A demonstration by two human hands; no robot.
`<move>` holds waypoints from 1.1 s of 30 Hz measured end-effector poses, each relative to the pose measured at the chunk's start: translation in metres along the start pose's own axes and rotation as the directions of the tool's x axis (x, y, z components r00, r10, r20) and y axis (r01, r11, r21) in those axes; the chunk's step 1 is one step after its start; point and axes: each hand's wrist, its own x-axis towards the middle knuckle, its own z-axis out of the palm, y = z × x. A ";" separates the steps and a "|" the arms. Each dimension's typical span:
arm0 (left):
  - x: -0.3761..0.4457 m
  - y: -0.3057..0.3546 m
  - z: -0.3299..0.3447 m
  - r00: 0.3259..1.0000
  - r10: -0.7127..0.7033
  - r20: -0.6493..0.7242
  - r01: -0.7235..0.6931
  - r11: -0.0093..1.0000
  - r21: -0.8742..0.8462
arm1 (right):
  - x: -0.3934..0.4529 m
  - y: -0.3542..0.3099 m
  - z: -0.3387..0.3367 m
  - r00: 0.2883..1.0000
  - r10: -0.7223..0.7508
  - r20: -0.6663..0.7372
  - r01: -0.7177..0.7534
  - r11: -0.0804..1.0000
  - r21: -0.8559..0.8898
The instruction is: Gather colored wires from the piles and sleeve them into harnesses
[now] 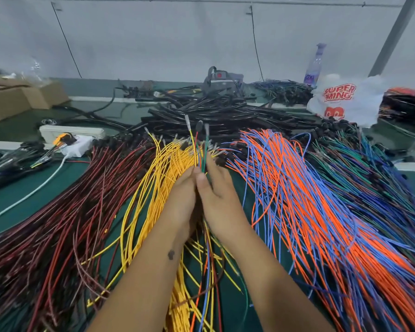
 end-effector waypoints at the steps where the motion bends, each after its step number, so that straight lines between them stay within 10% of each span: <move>1: 0.000 0.000 0.000 1.000 -0.007 0.007 0.007 1.000 -0.007 | 0.002 -0.003 -0.001 0.996 0.087 0.019 -0.089 0.967 0.238; 5: -0.002 -0.001 -0.002 0.976 -0.113 0.185 0.116 0.993 -0.005 | 0.011 0.006 -0.020 0.974 0.220 0.059 -0.209 0.762 0.613; 17: -0.006 -0.011 0.005 0.968 -0.123 0.217 0.030 0.922 0.387 | 0.015 0.023 -0.042 0.978 0.171 -0.116 -0.099 0.882 0.461; 23: -0.008 -0.020 0.014 0.981 -0.048 0.190 -0.098 0.722 0.685 | 0.021 0.035 -0.051 0.958 0.239 -0.156 -0.174 0.922 0.346; 33: -0.013 0.025 0.005 0.900 -0.327 0.288 0.084 0.779 0.622 | 0.015 0.019 -0.055 0.866 0.101 -0.490 -0.019 0.985 0.169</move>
